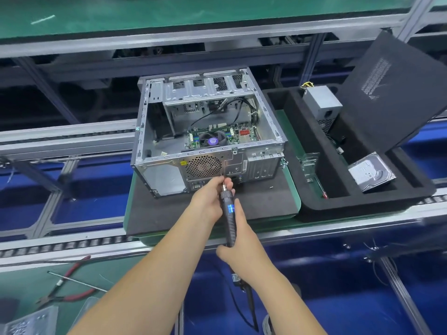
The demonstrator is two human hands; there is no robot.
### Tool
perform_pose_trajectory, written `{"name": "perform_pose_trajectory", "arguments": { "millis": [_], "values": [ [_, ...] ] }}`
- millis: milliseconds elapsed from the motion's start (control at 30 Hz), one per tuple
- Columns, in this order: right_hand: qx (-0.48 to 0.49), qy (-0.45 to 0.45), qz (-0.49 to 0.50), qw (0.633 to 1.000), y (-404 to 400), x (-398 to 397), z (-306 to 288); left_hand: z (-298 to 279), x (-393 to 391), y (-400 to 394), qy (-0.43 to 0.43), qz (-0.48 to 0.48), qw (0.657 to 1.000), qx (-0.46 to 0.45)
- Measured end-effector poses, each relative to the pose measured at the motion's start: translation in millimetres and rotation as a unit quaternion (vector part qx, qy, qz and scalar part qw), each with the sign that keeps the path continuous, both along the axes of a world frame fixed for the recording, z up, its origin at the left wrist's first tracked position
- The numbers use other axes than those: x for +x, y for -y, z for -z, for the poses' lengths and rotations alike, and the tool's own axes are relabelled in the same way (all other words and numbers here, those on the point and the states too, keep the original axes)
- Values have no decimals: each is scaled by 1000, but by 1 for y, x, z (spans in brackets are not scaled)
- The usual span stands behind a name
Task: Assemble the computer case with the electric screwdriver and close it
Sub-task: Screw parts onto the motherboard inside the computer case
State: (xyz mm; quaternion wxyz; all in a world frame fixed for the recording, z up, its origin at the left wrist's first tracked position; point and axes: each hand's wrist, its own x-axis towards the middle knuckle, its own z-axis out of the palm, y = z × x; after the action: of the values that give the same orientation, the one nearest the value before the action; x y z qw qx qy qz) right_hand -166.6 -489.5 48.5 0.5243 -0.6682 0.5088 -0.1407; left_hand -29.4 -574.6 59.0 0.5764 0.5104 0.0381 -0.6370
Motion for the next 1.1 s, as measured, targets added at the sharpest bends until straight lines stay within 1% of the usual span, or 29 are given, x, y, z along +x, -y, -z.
{"name": "perform_pose_trajectory", "arguments": {
  "millis": [367, 700, 767, 800, 833, 867, 900, 933, 967, 1000, 1033, 1067, 1100],
  "values": [
    [6, -7, -1, 1000, -1, 3, -6, -8, 0, 0, -2, 7, 1000, 24],
    [27, -10, 6, 1000, 4, 4, -5, -5, 2, 4, 6, 6, 1000, 9],
    [29, -9, 8, 1000, 4, 3, -4, -10, 3, -2, 36, 8, 999, 12],
    [33, -7, 10, 999, 4, 2, -4, -16, 2, -8, 84, 13, 996, 29],
    [36, -6, 10, 999, 5, 1, -4, -21, 2, -16, 167, 17, 984, 54],
    [39, -5, 10, 999, 5, 0, -4, -27, 3, -25, 293, 20, 953, 71],
    [40, -3, 9, 999, 6, -1, -4, -32, 5, -35, 451, 24, 890, 58],
    [40, -2, 7, 999, 6, -2, -4, -41, 8, -43, 601, 33, 799, -2],
    [39, -1, 6, 999, 7, -3, -5, -51, 12, -45, 716, 33, 692, -81],
    [39, -1, 5, 999, 7, -3, -6, -62, 18, -40, 793, 27, 592, -142],
    [38, 0, 4, 999, 7, -3, -6, -74, 24, -26, 836, 27, 520, -175],
    [40, 1, 2, 999, 7, -4, -7, -87, 31, -9, 860, 45, 479, -171],
    [40, 1, 0, 999, 7, -4, -7, -99, 38, 10, 867, 91, 468, -144]
  ]
}}
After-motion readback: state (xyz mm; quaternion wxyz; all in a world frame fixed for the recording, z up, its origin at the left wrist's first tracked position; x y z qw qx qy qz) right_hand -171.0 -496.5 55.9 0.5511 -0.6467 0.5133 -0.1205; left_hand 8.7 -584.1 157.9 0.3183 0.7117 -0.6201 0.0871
